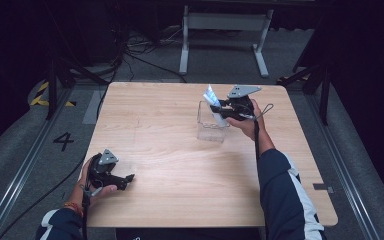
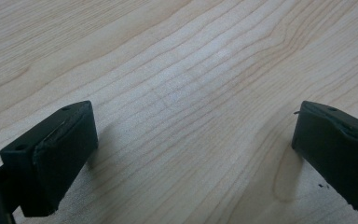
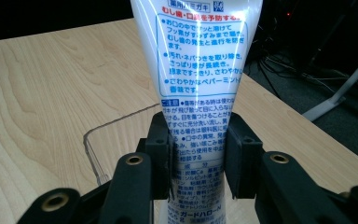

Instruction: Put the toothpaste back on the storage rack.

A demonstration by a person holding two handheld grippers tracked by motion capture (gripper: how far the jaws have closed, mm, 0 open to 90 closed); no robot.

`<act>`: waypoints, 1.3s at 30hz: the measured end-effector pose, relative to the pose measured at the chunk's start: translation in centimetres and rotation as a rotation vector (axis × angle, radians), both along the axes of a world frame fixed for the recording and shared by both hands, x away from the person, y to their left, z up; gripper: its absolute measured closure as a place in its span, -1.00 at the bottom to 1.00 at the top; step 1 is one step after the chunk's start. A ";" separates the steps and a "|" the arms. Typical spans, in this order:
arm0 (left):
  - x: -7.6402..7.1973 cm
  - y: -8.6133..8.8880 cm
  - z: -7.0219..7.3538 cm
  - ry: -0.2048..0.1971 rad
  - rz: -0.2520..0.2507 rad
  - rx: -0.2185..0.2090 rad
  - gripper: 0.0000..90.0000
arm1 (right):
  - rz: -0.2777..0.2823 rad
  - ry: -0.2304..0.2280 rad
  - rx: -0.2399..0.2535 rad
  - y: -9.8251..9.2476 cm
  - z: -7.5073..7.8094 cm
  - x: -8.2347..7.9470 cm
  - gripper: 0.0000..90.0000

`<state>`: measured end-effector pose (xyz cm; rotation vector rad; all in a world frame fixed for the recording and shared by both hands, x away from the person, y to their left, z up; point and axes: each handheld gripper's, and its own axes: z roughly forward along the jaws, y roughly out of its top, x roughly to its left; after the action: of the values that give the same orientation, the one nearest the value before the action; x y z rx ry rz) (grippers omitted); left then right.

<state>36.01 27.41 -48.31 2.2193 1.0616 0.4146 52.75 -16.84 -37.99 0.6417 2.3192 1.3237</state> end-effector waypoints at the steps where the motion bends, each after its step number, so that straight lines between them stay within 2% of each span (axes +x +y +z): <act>1: 0.0 0.0 0.0 0.000 0.000 -0.001 -0.99 | 0.001 -0.001 0.000 0.0 -0.1 0.0 0.50; 10: 0.0 0.0 0.0 -0.004 -0.001 0.001 -0.99 | 0.020 0.013 -0.038 -0.2 -1.0 -0.4 0.49; 12: -0.1 0.0 0.0 0.008 0.006 -0.007 -0.99 | 0.023 0.019 -0.042 -0.2 -1.2 -0.4 0.49; 16: 0.0 0.0 0.0 -0.004 -0.002 0.002 -0.99 | 0.034 0.028 -0.075 0.1 -1.6 -0.4 0.48; 17: -0.1 -0.1 0.0 0.014 0.011 -0.011 -0.99 | 0.038 0.031 -0.084 0.2 -1.7 -0.4 0.48; 21: 0.0 0.0 0.0 -0.004 -0.001 0.001 -0.99 | 0.043 0.048 -0.111 0.5 -2.2 -0.2 0.48; 25: 0.0 0.0 0.0 -0.003 -0.001 0.001 -0.99 | 0.051 0.059 -0.133 0.8 -2.4 -0.2 0.47; 26: -0.1 -0.1 0.0 0.013 0.009 -0.011 -0.99 | 0.052 0.061 -0.137 0.9 -2.4 -0.2 0.47; 28: 0.0 0.0 0.0 0.000 0.000 0.000 -0.99 | 0.051 0.067 -0.153 1.1 -2.6 -0.2 0.47; 30: 0.0 0.0 0.0 0.000 0.000 0.000 -0.99 | 0.054 0.075 -0.160 1.1 -2.7 -0.1 0.46; 31: -0.1 -0.1 0.0 0.012 0.011 -0.012 -0.99 | 0.053 0.077 -0.168 1.2 -2.7 -0.1 0.46; 32: 0.0 0.0 0.0 0.003 0.000 -0.002 -0.99 | 0.053 0.079 -0.174 1.2 -2.8 -0.1 0.46; 39: 0.0 0.0 0.0 0.000 0.000 0.001 -0.99 | 0.043 0.092 -0.175 1.2 -2.9 0.0 0.43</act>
<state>36.01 27.41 -48.31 2.2198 1.0613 0.4154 52.71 -15.63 -40.89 0.6119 2.5013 1.1146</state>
